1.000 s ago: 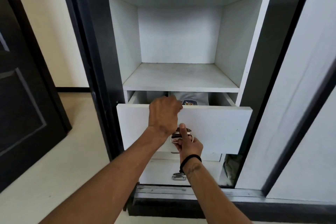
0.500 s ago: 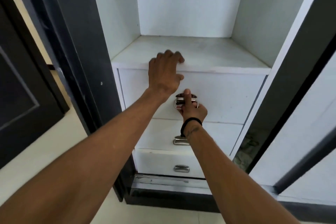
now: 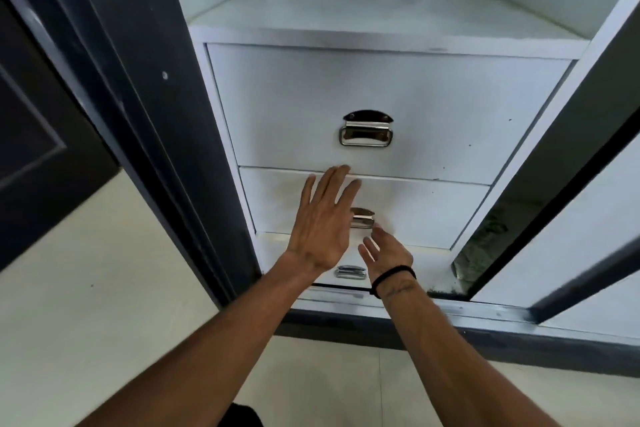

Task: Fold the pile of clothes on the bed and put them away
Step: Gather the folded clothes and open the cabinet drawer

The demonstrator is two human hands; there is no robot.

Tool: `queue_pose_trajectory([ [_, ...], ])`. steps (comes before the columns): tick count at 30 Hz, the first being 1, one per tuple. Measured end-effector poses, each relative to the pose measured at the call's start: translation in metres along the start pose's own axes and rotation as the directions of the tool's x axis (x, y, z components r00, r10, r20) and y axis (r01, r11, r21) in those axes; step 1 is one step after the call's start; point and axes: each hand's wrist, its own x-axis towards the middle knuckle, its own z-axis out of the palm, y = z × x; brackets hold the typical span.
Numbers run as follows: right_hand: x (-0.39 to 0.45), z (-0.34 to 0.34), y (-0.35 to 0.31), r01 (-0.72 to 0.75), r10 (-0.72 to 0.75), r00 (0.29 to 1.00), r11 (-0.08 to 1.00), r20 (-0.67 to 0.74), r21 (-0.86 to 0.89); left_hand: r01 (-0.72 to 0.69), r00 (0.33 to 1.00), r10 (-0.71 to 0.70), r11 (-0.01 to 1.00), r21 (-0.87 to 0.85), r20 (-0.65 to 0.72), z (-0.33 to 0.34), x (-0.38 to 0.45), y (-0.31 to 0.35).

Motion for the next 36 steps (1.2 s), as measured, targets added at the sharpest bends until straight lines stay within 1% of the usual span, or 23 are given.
queue_pose_trajectory([
  [2, 0.007, 0.004, -0.002, -0.031, 0.032, 0.999, 0.999, 0.031, -0.035, 0.019, 0.999, -0.019, 1.000, 0.009, 0.042, 0.010, -0.003, -0.001],
  [7, 0.014, 0.017, 0.003, -0.094, 0.097, 0.995, 0.993, 0.040, -0.078, -0.009, 0.996, 0.003, 0.998, 0.059, 0.090, 0.021, -0.002, 0.001],
  [10, 0.019, 0.022, 0.007, -0.084, 0.086, 0.996, 0.994, 0.025, -0.068, -0.009, 0.995, -0.001, 0.995, 0.102, 0.102, 0.025, -0.005, -0.002],
  [12, 0.020, 0.023, 0.010, -0.067, 0.067, 0.998, 0.997, 0.008, -0.041, -0.013, 0.995, 0.002, 0.994, 0.106, 0.103, 0.026, -0.006, -0.003],
  [16, 0.009, 0.028, 0.010, -0.054, 0.049, 0.996, 0.996, 0.068, 0.077, -0.008, 0.992, -0.002, 0.997, 0.081, 0.129, 0.021, -0.005, -0.002],
  [19, -0.004, 0.029, 0.001, -0.134, 0.097, 0.982, 0.964, 0.162, 0.231, 0.013, 0.985, -0.016, 1.000, 0.022, 0.174, 0.014, -0.004, 0.001],
  [21, -0.011, 0.024, -0.006, -0.179, 0.118, 0.968, 0.944, 0.220, 0.279, 0.053, 0.978, -0.049, 0.998, -0.016, 0.204, 0.008, -0.002, 0.005],
  [23, -0.017, 0.021, -0.007, -0.161, 0.102, 0.965, 0.957, 0.243, 0.240, 0.102, 0.968, -0.091, 0.994, -0.034, 0.233, 0.003, 0.002, 0.011],
  [25, -0.026, 0.025, -0.008, -0.107, 0.067, 0.972, 0.980, 0.226, 0.170, 0.154, 0.958, -0.140, 0.987, -0.040, 0.252, -0.004, 0.008, 0.019],
  [27, -0.032, 0.029, -0.009, -0.082, 0.060, 0.976, 0.992, 0.210, 0.099, 0.187, 0.948, -0.173, 0.982, -0.030, 0.267, -0.014, 0.014, 0.027],
  [32, -0.038, 0.028, -0.014, -0.063, 0.056, 0.983, 0.997, 0.175, 0.034, 0.205, 0.932, -0.214, 0.977, 0.061, 0.292, -0.033, 0.022, 0.044],
  [36, -0.036, 0.031, -0.011, -0.061, 0.055, 0.984, 0.998, 0.171, 0.030, 0.209, 0.913, -0.249, 0.966, 0.152, 0.324, -0.036, 0.025, 0.053],
])
